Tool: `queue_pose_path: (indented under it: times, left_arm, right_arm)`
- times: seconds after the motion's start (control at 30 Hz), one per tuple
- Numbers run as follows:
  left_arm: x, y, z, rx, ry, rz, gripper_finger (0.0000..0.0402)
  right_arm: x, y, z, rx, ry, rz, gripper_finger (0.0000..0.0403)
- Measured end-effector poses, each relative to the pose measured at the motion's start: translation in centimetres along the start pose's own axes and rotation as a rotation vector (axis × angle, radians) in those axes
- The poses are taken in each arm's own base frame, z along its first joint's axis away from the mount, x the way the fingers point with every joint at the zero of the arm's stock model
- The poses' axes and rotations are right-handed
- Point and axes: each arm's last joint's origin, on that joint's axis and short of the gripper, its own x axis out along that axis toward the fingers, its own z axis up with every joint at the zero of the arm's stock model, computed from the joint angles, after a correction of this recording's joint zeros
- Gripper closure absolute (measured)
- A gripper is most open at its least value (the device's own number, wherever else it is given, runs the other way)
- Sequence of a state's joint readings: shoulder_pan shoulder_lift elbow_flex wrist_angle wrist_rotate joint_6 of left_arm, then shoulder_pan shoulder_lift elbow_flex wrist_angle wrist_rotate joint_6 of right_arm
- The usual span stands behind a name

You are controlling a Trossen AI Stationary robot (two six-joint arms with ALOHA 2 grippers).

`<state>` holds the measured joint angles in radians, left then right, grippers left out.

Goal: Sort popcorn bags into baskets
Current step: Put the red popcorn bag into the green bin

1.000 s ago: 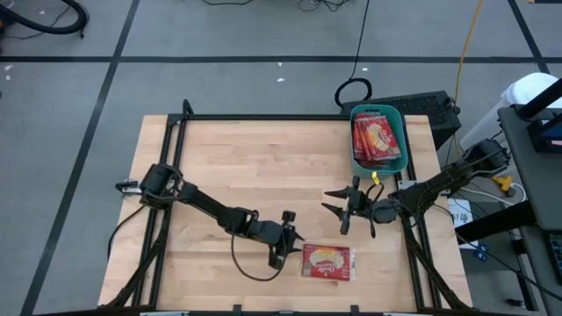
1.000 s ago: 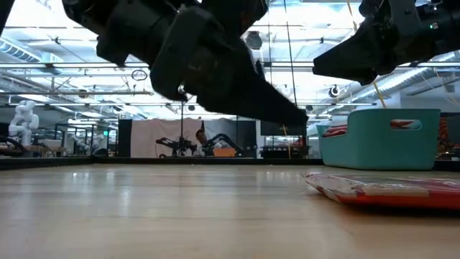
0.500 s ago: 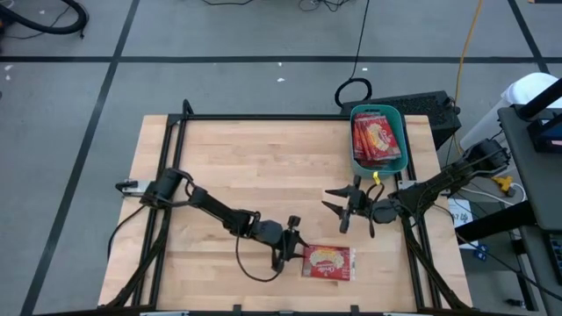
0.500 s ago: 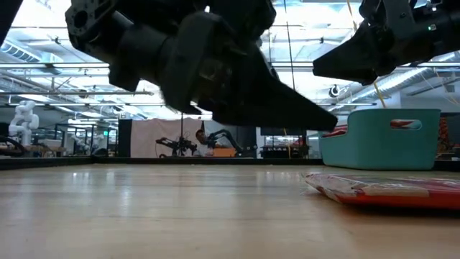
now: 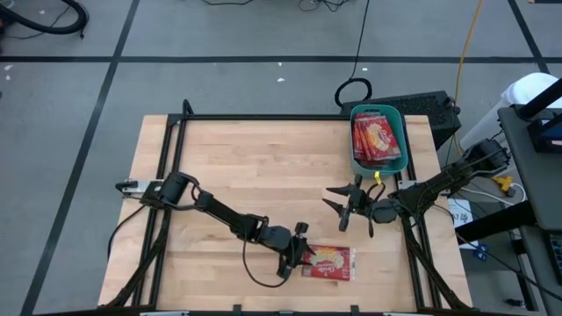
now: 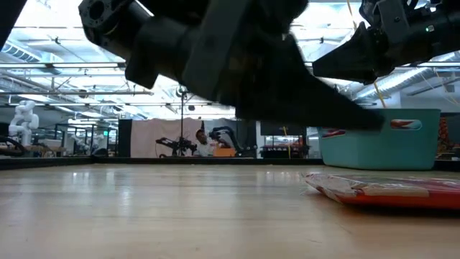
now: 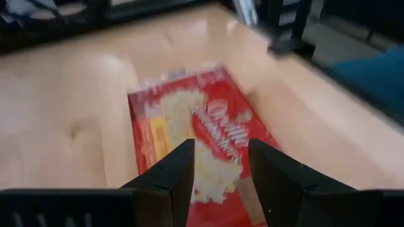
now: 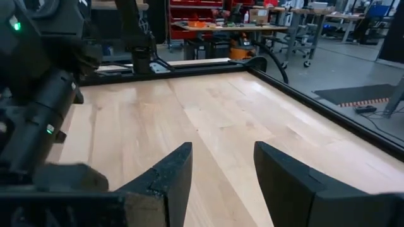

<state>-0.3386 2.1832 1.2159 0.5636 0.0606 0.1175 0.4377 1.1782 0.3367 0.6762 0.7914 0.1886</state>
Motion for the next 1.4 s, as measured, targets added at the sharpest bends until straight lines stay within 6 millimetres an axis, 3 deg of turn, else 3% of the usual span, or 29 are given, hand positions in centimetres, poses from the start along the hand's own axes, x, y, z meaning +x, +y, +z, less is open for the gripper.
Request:
queue_pose_path:
  times: [0.2, 0.33, 0.67, 0.87, 1.03, 1.17, 1.27, 1.4]
  left_arm:
    - [0.8, 0.1, -0.6, 0.006, 0.068, -0.005, 0.0250]
    - [0.8, 0.4, -1.4, -0.018, 0.147, 0.089, 0.0250]
    - [-0.4, 3.2, -2.8, -0.146, 0.354, 0.227, 0.0250]
    - [-3.1, 4.0, -2.6, -0.185, 0.570, 0.434, 0.0250]
    - [-6.8, 4.0, -2.1, -0.191, 0.799, 0.603, 0.0250]
    - [-10.0, 3.9, -1.3, -0.293, 0.937, 0.674, 0.0250]
    - [-11.4, 3.4, 0.0, -0.348, 0.922, 0.692, 0.0250]
    - [-12.2, 2.2, 1.6, -0.289, 0.843, 0.632, 0.0250]
  right_arm:
    - [0.0, 0.0, 0.0, -0.014, 0.003, 0.000, 0.0238]
    - [0.0, 0.0, -0.1, -0.017, 0.006, 0.000, 0.0238]
    - [0.0, 0.0, -0.3, -0.012, 0.021, 0.000, 0.0238]
    - [0.0, 0.0, -0.4, 0.002, 0.032, -0.002, 0.0238]
    - [0.0, -0.1, -0.4, 0.004, 0.033, -0.003, 0.0238]
    - [0.0, 0.0, -0.4, 0.008, 0.034, -0.003, 0.0238]
    - [0.0, 0.0, -0.5, 0.038, 0.040, 0.004, 0.0238]
    - [0.1, 0.3, -0.9, 0.120, 0.070, 0.058, 0.0238]
